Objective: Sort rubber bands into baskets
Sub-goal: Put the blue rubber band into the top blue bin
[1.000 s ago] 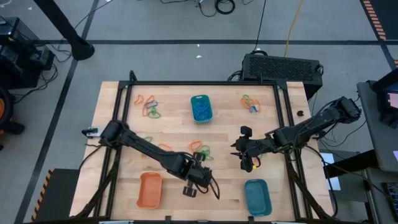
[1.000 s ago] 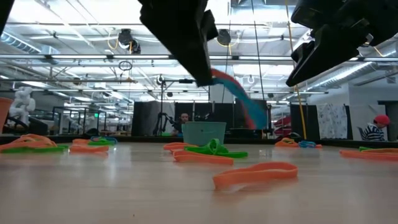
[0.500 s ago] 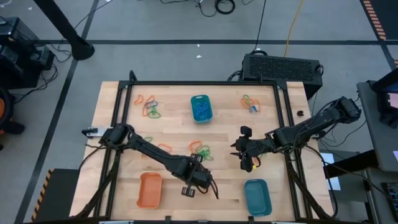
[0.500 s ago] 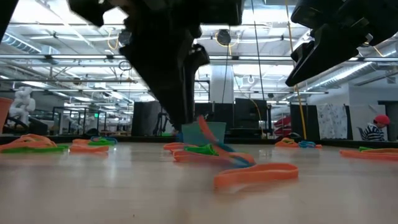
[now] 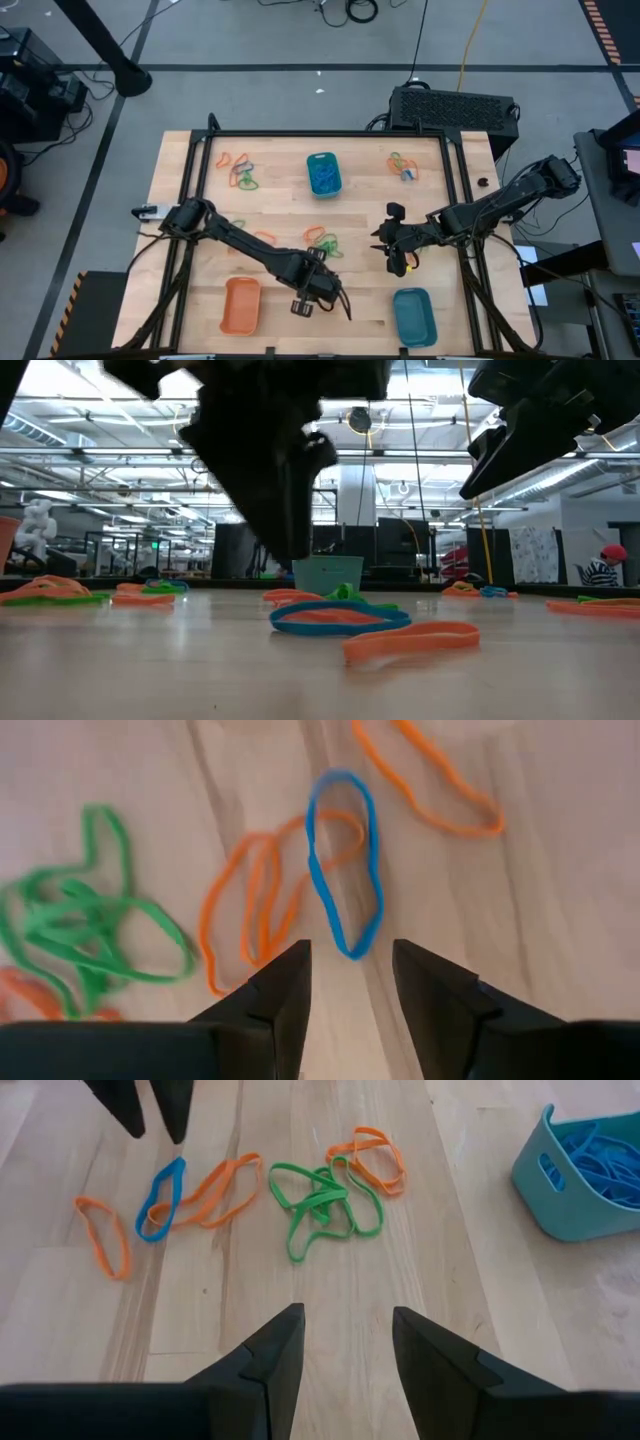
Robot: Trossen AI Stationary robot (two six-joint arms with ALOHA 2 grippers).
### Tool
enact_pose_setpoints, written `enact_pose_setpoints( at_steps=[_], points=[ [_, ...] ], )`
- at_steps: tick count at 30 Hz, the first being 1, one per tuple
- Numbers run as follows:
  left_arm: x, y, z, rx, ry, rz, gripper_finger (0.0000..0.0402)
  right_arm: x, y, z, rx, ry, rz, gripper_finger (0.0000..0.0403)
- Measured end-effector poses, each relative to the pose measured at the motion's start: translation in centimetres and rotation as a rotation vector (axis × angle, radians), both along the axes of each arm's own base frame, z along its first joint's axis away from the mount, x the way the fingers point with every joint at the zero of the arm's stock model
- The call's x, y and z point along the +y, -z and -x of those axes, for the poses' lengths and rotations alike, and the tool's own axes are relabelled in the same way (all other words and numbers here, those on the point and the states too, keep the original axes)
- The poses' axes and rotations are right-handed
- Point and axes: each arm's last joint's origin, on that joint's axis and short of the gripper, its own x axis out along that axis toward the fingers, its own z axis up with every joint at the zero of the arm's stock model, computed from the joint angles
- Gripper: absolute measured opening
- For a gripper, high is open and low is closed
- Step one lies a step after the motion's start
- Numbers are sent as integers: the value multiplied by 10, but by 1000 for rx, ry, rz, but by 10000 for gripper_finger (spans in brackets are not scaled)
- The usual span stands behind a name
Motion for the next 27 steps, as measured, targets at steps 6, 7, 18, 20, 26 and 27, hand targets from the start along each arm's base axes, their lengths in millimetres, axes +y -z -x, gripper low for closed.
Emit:
enact_pose_setpoints(
  at_steps=[6,7,18,20,26,27],
  points=[
    [1,23,3,4,-20,11,150,0,0,0,0,0,0,146],
    [1,25,2,-9,-18,22,150,0,0,0,0,1,0,146],
    [0,27,-1,-36,-43,39,151,0,0,0,-3,3,-4,146],
    [-1,32,-3,-39,-43,40,151,0,0,0,-3,3,-4,146],
    [-1,41,-3,-14,-44,32,151,0,0,0,-1,3,-3,146],
    [-1,41,-3,-15,-44,33,150,0,0,0,-1,3,-2,146]
  ],
)
